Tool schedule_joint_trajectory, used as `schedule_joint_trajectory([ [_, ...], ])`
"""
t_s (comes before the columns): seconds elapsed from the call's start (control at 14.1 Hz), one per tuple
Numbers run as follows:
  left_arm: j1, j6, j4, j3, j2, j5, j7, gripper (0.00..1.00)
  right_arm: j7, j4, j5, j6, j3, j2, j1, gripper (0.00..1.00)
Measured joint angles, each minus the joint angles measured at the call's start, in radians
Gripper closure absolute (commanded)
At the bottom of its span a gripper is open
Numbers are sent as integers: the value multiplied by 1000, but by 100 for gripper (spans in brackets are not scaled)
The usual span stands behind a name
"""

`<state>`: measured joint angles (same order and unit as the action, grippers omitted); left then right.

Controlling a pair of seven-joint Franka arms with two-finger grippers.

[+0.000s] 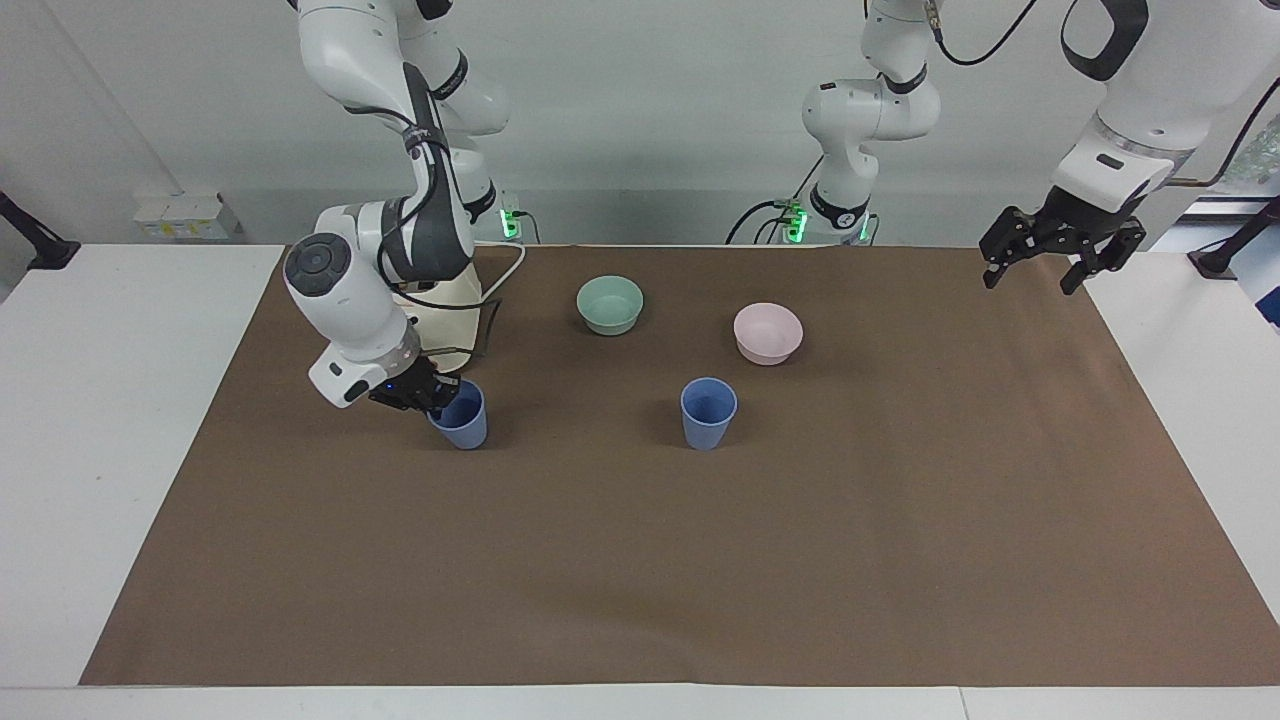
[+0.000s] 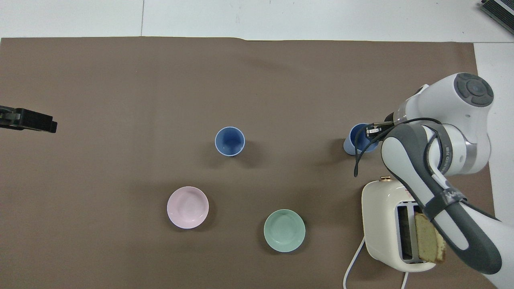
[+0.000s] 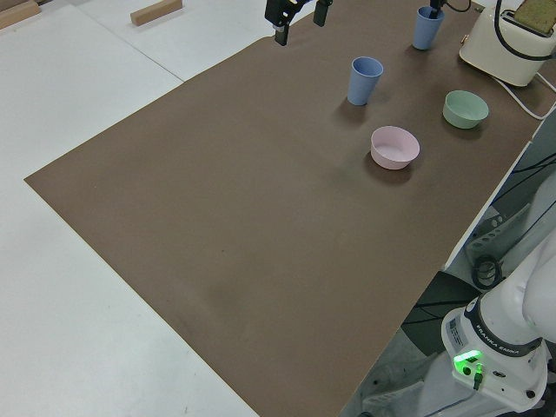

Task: Stack blue cups with both arms
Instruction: 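Lift the blue cup and carry it over the center blue cup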

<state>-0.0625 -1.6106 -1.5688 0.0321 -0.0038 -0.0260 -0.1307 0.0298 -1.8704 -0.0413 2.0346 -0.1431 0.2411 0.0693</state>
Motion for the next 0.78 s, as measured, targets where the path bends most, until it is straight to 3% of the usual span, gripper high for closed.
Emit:
schedule_joint_trajectory([
  [0.35,0,0,0,0,0,0,0,0,134,248,-15,-246,-17,-20,-26,100],
  [0.78,0,0,0,0,0,0,0,0,429,343,-76,-239,-60,-17,-199,100],
])
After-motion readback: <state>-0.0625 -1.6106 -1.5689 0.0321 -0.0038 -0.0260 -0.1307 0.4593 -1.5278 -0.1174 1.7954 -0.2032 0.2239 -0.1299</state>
